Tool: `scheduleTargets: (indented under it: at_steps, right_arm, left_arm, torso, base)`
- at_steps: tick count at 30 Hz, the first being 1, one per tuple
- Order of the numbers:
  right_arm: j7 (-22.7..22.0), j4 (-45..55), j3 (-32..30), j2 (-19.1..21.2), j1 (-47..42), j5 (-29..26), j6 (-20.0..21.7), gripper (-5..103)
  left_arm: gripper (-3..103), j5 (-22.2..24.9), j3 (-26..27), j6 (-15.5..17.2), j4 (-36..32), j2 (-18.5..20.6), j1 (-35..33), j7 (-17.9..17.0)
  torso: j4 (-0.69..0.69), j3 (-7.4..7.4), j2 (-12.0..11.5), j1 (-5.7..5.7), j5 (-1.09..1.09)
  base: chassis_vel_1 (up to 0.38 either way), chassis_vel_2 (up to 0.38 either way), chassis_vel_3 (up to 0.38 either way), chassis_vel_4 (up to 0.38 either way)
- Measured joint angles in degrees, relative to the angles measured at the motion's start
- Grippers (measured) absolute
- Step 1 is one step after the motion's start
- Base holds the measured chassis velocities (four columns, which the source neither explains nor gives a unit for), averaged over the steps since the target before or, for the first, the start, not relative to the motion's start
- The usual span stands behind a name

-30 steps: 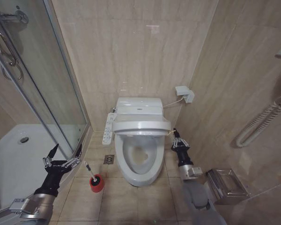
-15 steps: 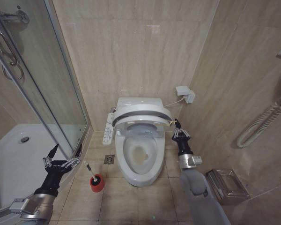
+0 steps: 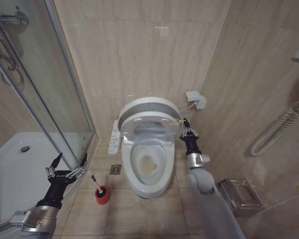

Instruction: Open the toilet lid, clean the toilet bowl with a toilet brush, close the toilet lid, and flush.

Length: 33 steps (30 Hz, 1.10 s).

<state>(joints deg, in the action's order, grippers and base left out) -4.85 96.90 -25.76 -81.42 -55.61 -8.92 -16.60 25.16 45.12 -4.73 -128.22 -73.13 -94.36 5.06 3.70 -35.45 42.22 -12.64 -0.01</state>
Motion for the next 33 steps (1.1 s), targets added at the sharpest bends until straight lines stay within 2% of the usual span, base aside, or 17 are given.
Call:
scheduleTargets:
  at_steps: [18,33]
  right_arm:
    - [-0.44,-11.13,2.32,-0.02,14.75,-0.93,0.25,0]
    - [-0.79,-18.21,4.66,-0.53,22.28,-1.14,0.38,0]
  left_arm:
    - [100,0.0,0.0,0.0,0.0,0.0,0.0,0.0]
    - [100,0.0,0.0,0.0,0.0,0.0,0.0,0.0]
  torso:
    - [-0.04,-0.01,-0.01,-0.02,0.02]
    - [0.0,0.0,-0.01,-0.02,0.01]
  base:
    - [0.0,0.0,0.0,0.0]
    - [0.0,0.0,0.0,0.0]
